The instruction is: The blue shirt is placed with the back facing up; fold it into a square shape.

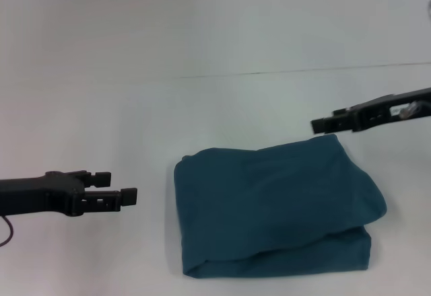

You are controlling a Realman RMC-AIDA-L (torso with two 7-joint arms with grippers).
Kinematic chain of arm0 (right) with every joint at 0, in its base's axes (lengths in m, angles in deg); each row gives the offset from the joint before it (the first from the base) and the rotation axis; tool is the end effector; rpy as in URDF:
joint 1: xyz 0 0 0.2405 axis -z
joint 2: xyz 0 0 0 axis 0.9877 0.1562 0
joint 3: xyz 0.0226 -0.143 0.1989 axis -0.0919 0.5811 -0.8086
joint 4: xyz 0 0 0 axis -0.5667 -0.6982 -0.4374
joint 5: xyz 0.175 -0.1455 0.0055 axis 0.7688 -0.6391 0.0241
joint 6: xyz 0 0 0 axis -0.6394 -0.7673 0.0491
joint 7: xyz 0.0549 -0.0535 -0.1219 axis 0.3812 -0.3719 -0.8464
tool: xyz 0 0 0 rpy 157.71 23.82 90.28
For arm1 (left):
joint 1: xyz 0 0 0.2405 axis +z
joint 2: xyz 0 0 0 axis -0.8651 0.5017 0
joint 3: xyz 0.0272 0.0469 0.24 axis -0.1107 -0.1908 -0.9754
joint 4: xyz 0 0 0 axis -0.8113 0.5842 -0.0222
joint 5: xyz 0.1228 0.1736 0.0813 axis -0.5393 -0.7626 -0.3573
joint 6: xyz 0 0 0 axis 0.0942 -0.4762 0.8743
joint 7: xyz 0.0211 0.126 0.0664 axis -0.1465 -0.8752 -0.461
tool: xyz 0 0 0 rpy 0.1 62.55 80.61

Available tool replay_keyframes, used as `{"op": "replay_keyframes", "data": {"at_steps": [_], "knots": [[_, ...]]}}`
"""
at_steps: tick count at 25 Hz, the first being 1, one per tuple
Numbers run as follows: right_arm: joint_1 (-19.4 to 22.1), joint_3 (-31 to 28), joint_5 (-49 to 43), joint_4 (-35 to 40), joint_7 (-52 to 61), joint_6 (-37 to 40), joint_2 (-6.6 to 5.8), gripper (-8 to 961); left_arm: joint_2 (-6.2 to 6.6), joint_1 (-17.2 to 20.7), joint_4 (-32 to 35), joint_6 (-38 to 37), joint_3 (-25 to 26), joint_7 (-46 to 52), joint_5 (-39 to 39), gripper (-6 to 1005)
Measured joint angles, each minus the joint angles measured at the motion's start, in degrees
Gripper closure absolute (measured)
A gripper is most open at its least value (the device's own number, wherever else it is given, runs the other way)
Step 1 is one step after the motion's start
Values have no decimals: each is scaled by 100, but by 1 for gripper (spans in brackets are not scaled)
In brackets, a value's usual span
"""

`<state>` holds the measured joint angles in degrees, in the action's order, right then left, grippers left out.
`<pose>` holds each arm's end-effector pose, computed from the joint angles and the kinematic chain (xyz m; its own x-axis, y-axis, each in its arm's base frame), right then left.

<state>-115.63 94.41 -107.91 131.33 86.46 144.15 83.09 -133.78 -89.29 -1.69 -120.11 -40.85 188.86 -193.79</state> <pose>0.2170 0.3965 0.0813 0.6437 -0.6970 -0.3158 -0.7623 -0.5479 -0.3445 -0.2606 0.3389 0.0457 0.6424 0.6400 0.4217 0.7217 -0.6903 -0.0518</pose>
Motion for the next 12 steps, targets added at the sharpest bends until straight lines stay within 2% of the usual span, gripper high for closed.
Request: {"op": "replay_keyframes", "data": {"at_steps": [2, 6, 12], "knots": [[36, 75, 77, 33, -250, 55, 98, 470, -15, -1, -53, 38, 11, -37, 15, 61], [123, 437, 384, -357, -544, -147, 89, 278, -39, 17, -80, 55, 25, -82, 53, 62], [171, 905, 423, -436, -810, 54, 83, 598, -34, 36, -82, 57, 33, -18, 67, 64]]}}
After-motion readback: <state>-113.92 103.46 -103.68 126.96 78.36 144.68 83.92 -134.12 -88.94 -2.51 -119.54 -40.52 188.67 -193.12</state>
